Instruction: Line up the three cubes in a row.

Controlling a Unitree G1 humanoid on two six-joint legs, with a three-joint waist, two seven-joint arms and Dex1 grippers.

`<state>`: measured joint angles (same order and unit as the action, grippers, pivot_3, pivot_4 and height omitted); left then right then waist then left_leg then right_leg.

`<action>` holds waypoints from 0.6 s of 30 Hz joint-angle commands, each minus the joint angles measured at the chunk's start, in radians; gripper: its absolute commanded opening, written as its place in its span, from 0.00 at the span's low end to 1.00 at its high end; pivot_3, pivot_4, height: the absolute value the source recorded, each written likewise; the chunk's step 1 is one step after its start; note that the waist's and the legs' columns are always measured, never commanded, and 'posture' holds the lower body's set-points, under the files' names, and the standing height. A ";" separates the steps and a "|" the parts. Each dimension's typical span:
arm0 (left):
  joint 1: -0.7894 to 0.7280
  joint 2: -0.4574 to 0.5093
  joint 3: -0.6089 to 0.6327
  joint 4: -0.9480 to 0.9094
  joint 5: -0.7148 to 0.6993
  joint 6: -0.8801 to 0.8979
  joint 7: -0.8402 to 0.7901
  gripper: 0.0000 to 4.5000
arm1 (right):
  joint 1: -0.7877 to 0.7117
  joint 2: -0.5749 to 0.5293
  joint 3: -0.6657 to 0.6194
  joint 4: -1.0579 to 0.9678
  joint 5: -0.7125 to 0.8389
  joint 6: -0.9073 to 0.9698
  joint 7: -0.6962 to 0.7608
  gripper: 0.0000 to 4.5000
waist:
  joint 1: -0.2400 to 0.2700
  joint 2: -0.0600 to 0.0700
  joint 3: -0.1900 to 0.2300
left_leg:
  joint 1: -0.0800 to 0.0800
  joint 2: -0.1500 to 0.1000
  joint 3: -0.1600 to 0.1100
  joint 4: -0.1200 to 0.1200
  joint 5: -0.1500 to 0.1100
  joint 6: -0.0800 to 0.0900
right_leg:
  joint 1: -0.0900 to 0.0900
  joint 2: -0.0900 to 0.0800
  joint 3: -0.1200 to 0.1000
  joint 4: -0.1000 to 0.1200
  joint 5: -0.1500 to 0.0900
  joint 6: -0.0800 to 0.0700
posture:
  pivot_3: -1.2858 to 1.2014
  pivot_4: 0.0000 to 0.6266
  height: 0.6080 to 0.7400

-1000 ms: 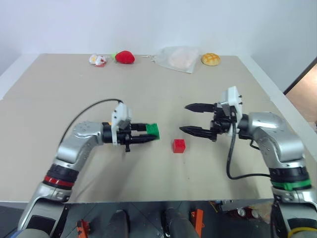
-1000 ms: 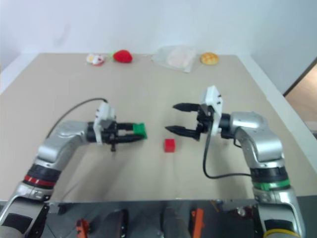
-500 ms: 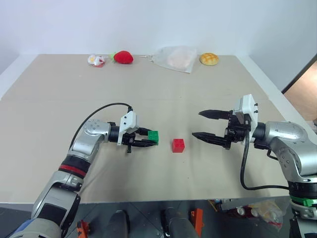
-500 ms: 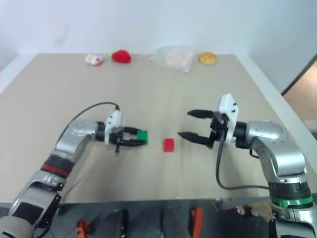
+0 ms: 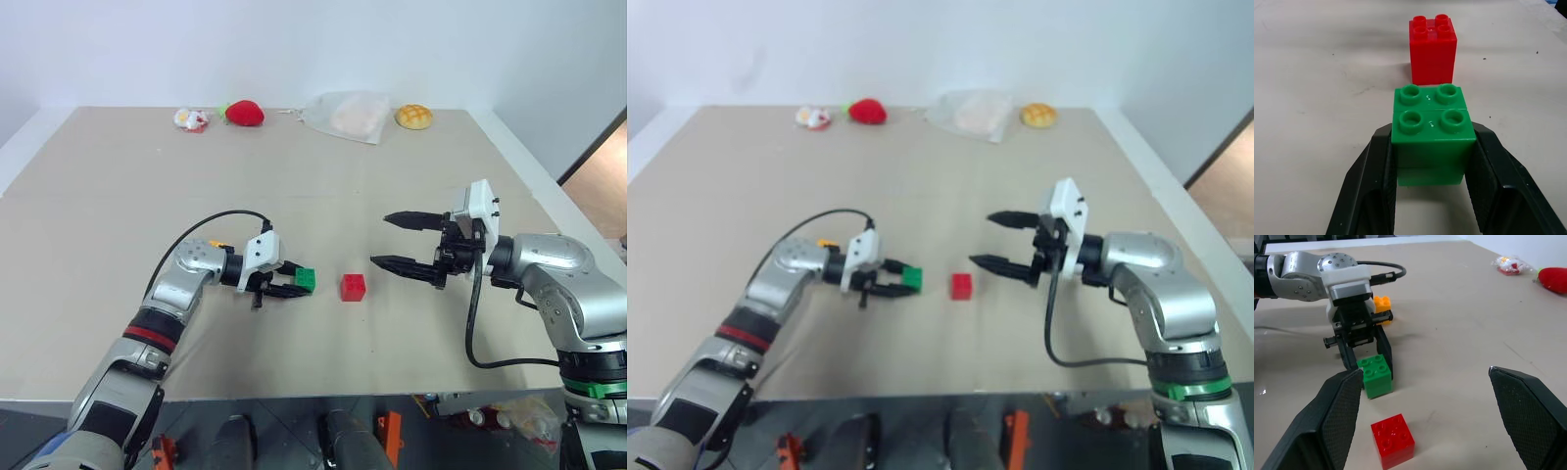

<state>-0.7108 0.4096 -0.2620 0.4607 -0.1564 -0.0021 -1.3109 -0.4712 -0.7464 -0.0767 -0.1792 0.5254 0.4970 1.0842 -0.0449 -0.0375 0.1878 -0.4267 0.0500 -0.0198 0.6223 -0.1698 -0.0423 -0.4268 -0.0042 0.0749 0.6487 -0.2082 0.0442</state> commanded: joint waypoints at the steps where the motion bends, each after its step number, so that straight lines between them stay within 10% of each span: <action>1: -0.043 0.011 0.016 -0.006 -0.002 0.012 -0.009 0.30 | -0.017 0.003 -0.004 -0.012 0.004 -0.016 -0.001 0.95 | 0.000 0.000 0.000 | 0.000 0.000 0.000 0.000 0.000 0.000 | 0.000 0.000 0.000 0.000 0.000 0.000 | 0.52 0.24 1.00; 18: -0.015 -0.010 0.025 -0.029 -0.026 0.089 0.000 0.30 | -0.011 0.018 0.000 -0.009 -0.005 -0.031 -0.010 0.95 | 0.000 0.000 0.000 | 0.000 0.000 0.000 0.000 0.000 0.000 | 0.000 0.000 0.000 0.000 0.001 0.001 | 0.52 0.24 1.00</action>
<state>-0.7247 0.4031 -0.2587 0.4671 -0.1628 0.0879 -1.3140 -0.4712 -0.7263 -0.0713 -0.1754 0.5179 0.4810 1.0755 -0.0450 -0.0375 0.1878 -0.4267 0.0500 -0.0201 0.6226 -0.1699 -0.0421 -0.4265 -0.0040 0.0748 0.6491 -0.2076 0.0452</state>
